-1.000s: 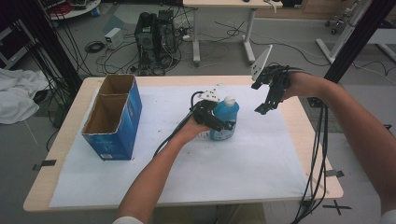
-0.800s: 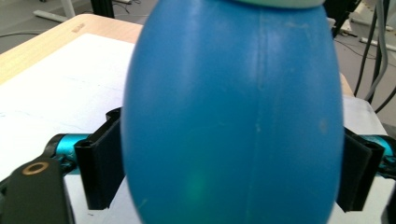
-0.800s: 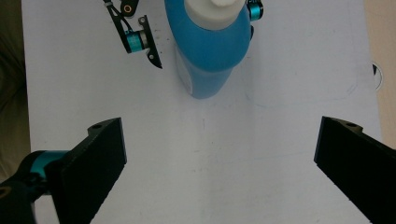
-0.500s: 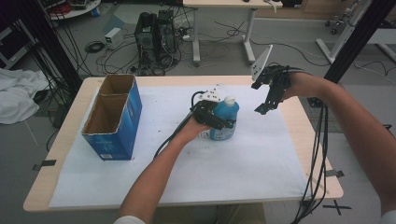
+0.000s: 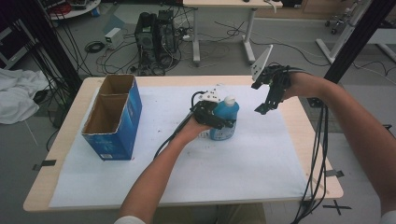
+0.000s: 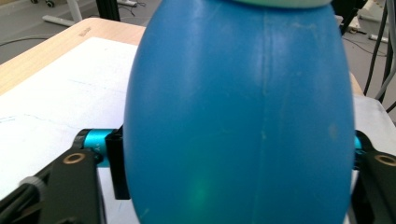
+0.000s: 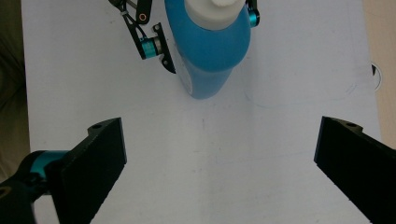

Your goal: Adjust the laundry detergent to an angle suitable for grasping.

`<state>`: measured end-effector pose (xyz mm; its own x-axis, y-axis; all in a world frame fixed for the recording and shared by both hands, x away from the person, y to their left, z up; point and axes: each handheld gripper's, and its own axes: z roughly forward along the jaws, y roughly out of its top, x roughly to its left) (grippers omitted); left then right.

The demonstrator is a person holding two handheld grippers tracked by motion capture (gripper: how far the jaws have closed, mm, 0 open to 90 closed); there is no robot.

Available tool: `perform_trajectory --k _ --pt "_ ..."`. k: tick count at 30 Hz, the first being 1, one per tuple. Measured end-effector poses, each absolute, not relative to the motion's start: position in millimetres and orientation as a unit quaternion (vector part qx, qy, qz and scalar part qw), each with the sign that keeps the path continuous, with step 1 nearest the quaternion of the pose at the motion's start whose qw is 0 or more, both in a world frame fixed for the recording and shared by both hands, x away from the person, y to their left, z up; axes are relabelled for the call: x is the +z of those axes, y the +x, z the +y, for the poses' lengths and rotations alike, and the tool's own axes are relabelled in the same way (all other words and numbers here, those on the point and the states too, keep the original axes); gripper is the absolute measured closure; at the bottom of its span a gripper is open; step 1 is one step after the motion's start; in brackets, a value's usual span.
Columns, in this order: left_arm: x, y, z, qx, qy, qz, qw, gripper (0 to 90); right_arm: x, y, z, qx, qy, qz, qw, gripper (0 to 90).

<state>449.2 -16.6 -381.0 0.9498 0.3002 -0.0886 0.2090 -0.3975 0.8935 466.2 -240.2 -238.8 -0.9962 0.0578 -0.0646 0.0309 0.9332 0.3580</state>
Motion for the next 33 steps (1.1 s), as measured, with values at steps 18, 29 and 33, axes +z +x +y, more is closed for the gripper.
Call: perform_trajectory --k 18,29,33 --pt "-383.5 448.3 -14.4 0.045 0.826 0.161 0.538 36.1 -238.1 465.9 -241.6 0.182 0.021 0.982 0.038 1.2" --pt "-382.5 446.4 -13.9 0.054 0.829 0.158 0.534 41.7 -237.8 465.5 -241.1 0.183 0.022 0.982 0.039 1.2" --pt "-381.5 444.8 -13.1 0.062 0.829 0.159 0.532 42.6 -236.7 464.4 -242.4 0.185 0.021 0.982 0.041 1.2"
